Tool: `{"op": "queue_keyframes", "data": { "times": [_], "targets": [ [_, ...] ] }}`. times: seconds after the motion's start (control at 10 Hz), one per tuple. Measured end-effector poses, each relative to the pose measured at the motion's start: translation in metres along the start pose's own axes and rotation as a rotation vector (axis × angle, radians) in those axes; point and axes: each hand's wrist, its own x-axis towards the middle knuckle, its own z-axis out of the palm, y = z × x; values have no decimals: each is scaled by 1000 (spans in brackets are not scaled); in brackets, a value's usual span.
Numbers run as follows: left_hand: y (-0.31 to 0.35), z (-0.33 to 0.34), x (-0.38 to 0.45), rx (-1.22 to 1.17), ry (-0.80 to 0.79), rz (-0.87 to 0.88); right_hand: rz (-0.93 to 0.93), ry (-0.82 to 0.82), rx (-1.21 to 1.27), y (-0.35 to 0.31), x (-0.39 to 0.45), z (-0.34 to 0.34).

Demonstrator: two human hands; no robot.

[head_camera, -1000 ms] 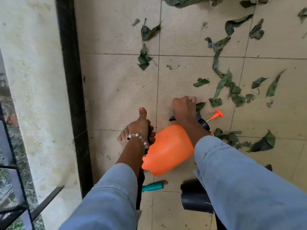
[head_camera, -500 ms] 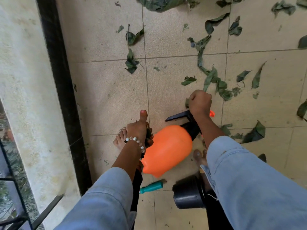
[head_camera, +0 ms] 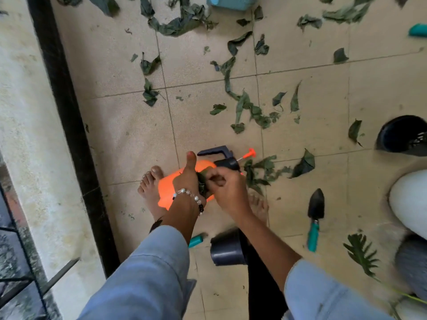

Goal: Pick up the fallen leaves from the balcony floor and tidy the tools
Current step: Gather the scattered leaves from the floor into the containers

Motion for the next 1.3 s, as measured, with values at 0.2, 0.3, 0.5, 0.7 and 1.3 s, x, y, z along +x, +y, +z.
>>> {"op": "queue_keyframes", "data": {
  "times": [0.2,0.3,0.5,0.7,1.3],
  "targets": [
    [-54,30,27,3,108,47,-117,-131,-213,25,-27,-83],
    [-68,45,21,-34,127,58,178,287,-102,71,-6,-123],
    [-79,65,44,76,59,95,207,-89,-854,159,30,-104],
    [-82,76,77,206,24,178,-120,-16,-1078,216,48,-73],
    [-130,140,14,-11,-40,-185,233,145,581,95,-26,-160]
  ]
}}
